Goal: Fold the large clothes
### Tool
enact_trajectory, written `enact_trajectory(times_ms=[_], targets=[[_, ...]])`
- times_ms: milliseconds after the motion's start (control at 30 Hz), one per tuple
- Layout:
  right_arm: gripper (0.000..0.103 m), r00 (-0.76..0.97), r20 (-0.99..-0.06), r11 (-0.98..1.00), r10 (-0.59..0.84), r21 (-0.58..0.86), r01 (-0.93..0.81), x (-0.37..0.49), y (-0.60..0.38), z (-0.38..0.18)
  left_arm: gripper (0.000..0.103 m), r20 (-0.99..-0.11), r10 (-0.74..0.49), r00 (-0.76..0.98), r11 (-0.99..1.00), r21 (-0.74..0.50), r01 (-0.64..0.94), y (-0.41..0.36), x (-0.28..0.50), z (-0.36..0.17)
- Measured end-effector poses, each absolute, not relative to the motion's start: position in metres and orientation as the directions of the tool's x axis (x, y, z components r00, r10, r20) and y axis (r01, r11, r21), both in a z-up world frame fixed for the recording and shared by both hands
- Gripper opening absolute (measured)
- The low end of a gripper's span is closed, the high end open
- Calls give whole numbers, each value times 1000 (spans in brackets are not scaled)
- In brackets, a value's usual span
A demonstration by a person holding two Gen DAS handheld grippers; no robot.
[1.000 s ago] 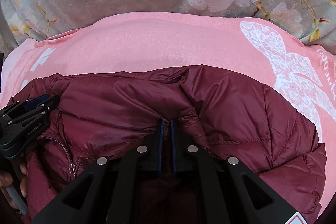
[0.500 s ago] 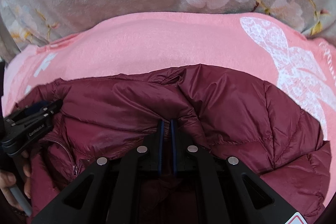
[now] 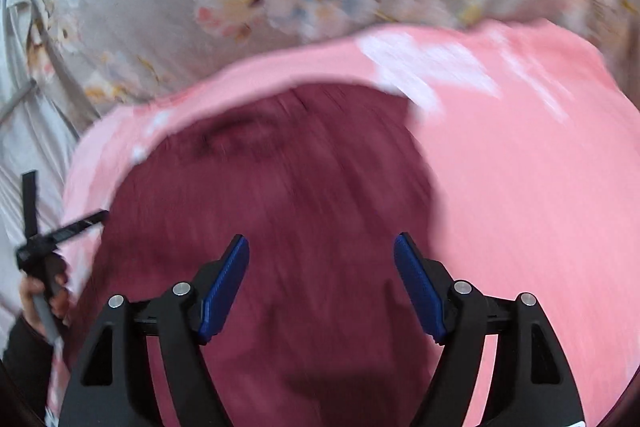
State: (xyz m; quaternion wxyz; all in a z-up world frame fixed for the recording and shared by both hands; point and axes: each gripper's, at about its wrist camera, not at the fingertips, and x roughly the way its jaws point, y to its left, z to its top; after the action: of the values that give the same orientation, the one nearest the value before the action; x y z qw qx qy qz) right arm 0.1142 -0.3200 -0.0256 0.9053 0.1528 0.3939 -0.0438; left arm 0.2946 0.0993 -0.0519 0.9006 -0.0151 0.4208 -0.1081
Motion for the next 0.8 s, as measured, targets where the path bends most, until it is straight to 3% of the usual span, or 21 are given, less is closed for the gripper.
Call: enact_trajectory(times_ms=[200, 467, 533, 633, 667, 700, 800], targets=[[73, 633, -774, 897, 13, 288, 335, 1, -333, -60, 94, -798, -242, 551, 966, -254, 55, 173, 194, -90], [74, 651, -758, 874, 44, 345, 343, -22, -320, -86, 93, -763, -276, 584, 929, -367, -40, 192, 139, -102], [74, 659, -749, 876, 71, 363, 318, -23, -316, -89, 88, -758, -308, 575, 918, -395, -29, 186, 139, -102], [74, 669, -738, 882, 95, 374, 287, -20, -307, -90, 68, -762, -299, 574, 928, -372, -12, 174, 138, -101], [69, 672, -733, 887, 103, 374, 272, -18, -303, -89, 55, -769, -286, 571, 936, -352, -6, 169, 138, -99], [52, 674, -730, 892, 117, 375, 252, -17, -298, -88, 42, -773, -273, 572, 942, -334, -3, 166, 137, -97], [15, 689, -717, 907, 104, 353, 231, -20, -290, -79, 12, -769, -253, 587, 952, -305, 12, 164, 132, -87]])
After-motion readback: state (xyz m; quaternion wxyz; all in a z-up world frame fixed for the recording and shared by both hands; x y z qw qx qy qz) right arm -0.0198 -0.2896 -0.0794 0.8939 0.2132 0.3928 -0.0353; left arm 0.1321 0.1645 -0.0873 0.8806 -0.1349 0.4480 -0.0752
